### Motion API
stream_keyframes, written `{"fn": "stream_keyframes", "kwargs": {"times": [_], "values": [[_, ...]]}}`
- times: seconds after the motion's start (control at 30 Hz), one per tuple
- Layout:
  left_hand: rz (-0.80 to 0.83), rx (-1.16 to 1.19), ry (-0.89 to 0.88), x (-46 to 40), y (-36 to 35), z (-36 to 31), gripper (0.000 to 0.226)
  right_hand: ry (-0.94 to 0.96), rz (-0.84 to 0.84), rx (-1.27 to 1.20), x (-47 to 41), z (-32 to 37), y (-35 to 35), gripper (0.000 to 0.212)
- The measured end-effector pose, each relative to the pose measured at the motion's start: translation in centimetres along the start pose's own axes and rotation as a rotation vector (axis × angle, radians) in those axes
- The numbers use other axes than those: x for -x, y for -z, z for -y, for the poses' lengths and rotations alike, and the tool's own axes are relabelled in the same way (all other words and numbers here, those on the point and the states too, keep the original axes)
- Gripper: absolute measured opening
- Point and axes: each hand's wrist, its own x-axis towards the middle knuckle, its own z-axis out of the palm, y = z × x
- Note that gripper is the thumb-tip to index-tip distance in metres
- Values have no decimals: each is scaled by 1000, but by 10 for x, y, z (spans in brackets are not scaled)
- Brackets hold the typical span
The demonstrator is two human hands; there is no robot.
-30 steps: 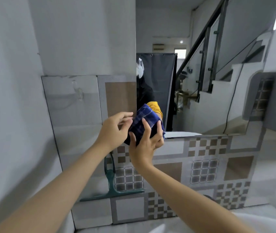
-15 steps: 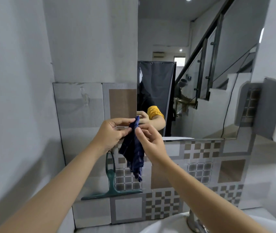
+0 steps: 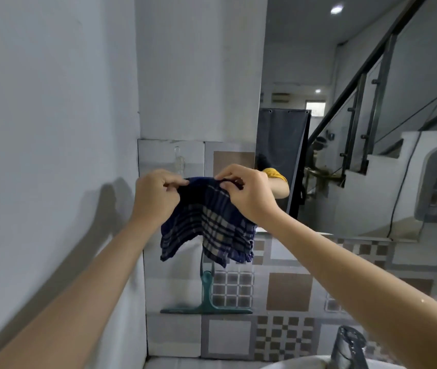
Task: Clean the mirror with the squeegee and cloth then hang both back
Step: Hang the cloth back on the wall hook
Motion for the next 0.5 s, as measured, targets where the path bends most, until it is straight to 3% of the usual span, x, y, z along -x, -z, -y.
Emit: {"fn": "stream_keyframes", "kwargs": {"times": [0.1,0.2,0.3,0.5], "values": [[-48,-119,-34,-7,5,7,38,165,35,136,-25,3,-13,25],[-41,-156,-27,-16,6,13,34,207,75,164,-46,4,-28,30],[-52,-158,11,-22,4,20,26,195,114,179,-60,3,-43,33],[-47,-174,53,-26,-8,43,33,124,225,193,-66,-10,-64,36]]}}
